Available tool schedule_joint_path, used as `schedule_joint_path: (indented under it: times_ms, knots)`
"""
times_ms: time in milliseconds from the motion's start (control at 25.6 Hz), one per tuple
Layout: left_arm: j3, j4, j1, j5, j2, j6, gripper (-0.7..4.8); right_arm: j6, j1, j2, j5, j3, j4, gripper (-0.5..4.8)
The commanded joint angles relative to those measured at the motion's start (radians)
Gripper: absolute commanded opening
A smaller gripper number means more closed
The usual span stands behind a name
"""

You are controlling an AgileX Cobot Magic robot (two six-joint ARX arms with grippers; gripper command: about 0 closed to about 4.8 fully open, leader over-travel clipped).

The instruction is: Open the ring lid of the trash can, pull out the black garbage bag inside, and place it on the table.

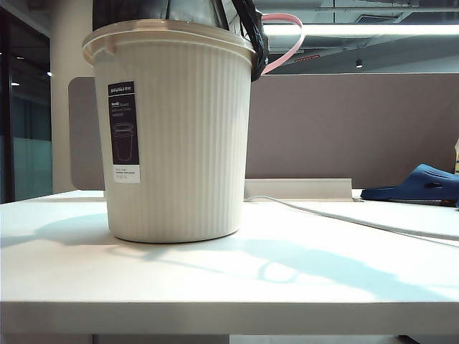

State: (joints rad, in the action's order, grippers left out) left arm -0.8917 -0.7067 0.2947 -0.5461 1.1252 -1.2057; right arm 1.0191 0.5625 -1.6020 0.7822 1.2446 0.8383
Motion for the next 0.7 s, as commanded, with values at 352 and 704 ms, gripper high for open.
schedule_joint_path:
  times_ms: [352,704]
  knots:
    - [-0.005,-0.013,0.0,-0.013,-0.002,0.016,-0.06,0.05,0.0,0.01,-0.128,0.006,-0.285,-0.01]
    - [-0.004,0.045,-0.001,-0.029,-0.002,0.072,-0.06,0.141,0.006,0.015,-0.096,0.006,-0.393,2.65]
